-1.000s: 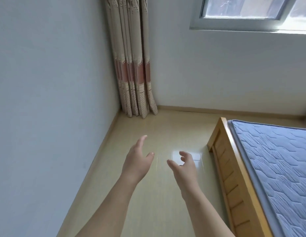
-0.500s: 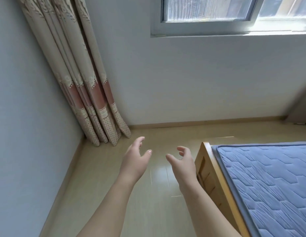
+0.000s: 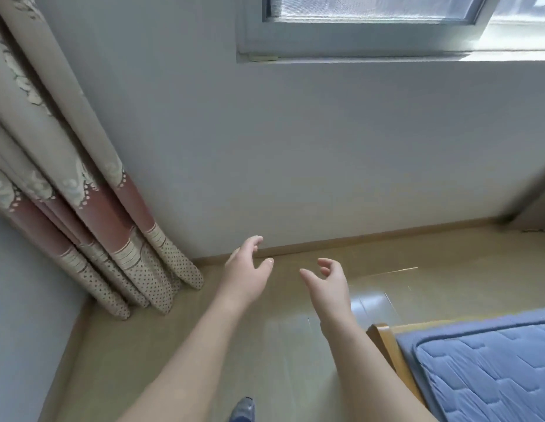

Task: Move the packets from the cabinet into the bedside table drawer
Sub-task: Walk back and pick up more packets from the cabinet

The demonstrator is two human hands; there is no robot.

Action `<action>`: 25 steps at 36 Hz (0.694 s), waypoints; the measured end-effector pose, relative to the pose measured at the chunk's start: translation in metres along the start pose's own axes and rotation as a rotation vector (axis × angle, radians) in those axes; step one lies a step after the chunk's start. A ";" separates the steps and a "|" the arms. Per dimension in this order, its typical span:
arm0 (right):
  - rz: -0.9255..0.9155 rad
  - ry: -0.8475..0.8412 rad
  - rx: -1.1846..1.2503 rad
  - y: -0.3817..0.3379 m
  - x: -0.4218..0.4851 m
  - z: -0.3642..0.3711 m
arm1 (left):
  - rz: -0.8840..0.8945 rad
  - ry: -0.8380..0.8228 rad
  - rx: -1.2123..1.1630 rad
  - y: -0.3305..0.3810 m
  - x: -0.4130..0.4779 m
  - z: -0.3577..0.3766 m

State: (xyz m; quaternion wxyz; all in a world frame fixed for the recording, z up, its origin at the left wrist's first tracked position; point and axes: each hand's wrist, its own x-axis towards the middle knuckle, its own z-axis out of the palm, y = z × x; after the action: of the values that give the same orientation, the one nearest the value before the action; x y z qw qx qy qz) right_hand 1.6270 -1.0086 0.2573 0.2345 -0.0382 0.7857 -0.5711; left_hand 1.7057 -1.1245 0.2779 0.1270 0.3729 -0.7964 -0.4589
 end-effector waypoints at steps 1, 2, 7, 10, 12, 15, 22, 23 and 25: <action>0.002 0.021 0.011 -0.009 0.018 0.002 | 0.014 -0.028 0.013 0.008 0.021 0.003; 0.011 0.043 0.021 -0.016 0.034 0.003 | 0.024 -0.053 0.023 0.015 0.040 0.007; 0.108 0.184 0.066 -0.024 0.105 -0.019 | 0.066 -0.219 0.083 0.049 0.118 0.050; 0.183 0.265 0.101 -0.022 0.151 -0.041 | 0.094 -0.298 0.101 0.073 0.161 0.088; 0.205 0.288 0.103 -0.022 0.186 -0.056 | 0.125 -0.342 0.107 0.091 0.191 0.115; 0.197 0.318 0.132 -0.030 0.243 -0.086 | 0.196 -0.383 0.132 0.126 0.239 0.160; 0.176 0.428 0.205 -0.071 0.362 -0.180 | 0.319 -0.494 0.170 0.233 0.327 0.269; 0.174 0.459 0.196 -0.076 0.375 -0.196 | 0.332 -0.513 0.163 0.246 0.336 0.284; 0.187 0.513 0.180 -0.082 0.400 -0.226 | 0.356 -0.568 0.152 0.268 0.352 0.314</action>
State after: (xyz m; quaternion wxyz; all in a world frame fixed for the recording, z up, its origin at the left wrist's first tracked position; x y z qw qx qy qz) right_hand 1.1623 -0.9690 0.2562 0.0822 0.2009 0.7655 -0.6057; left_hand 1.1640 -1.0944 0.2784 -0.0499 0.0936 -0.8846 -0.4542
